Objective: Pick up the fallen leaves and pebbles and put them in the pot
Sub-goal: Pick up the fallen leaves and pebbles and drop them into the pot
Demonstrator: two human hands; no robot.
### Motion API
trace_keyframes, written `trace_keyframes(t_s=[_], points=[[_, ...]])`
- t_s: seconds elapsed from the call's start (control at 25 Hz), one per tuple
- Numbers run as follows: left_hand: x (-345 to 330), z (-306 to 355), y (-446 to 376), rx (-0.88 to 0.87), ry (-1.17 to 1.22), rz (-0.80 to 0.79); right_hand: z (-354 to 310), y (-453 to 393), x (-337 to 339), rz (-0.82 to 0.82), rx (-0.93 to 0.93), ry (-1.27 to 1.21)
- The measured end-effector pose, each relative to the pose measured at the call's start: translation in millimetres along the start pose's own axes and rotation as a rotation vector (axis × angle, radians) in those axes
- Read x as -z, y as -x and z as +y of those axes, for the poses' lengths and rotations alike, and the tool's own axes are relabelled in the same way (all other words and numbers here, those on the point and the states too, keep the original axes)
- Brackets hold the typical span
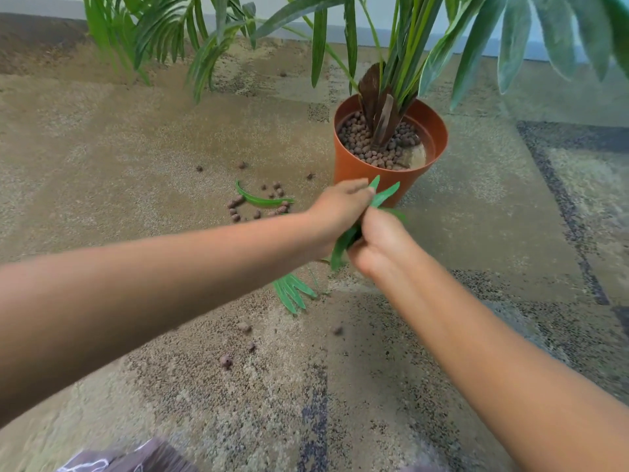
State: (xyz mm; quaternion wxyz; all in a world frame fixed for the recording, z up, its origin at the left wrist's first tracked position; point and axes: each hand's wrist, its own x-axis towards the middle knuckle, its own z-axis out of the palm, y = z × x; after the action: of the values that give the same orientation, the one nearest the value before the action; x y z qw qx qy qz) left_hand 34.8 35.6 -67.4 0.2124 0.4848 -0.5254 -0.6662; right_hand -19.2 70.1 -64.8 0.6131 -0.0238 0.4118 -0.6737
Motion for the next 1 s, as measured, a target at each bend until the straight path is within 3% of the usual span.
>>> trace_keyframes(t_s=[0.08, 0.32, 0.52, 0.64, 0.76, 0.92, 1.0], points=[[-1, 27, -12, -0.032, 0.025, -0.009, -19, -8, -14, -0.004, -0.022, 0.307], [-11, 71, -41, -0.123, -0.136, 0.047, -76, -53, -29, 0.189, -0.002, 0.140], [-2, 64, -53, -0.056, -0.194, 0.122, -91, -68, -26, 0.219, -0.019, 0.371], [16, 51, -55, -0.166, -0.185, 0.259, -90, -67, -30, 0.140, 0.005, 0.413], [38, 32, -51, -0.192, -0.221, 0.390, -84, -67, -28, 0.197, 0.113, 0.508], [101, -21, -32, 0.043, -0.390, 0.340, -39, -33, -4, 0.184, 0.432, 1.041], [147, -53, -13, 0.262, -0.779, 0.257, -8, -13, 24, -0.015, 0.456, 1.355]])
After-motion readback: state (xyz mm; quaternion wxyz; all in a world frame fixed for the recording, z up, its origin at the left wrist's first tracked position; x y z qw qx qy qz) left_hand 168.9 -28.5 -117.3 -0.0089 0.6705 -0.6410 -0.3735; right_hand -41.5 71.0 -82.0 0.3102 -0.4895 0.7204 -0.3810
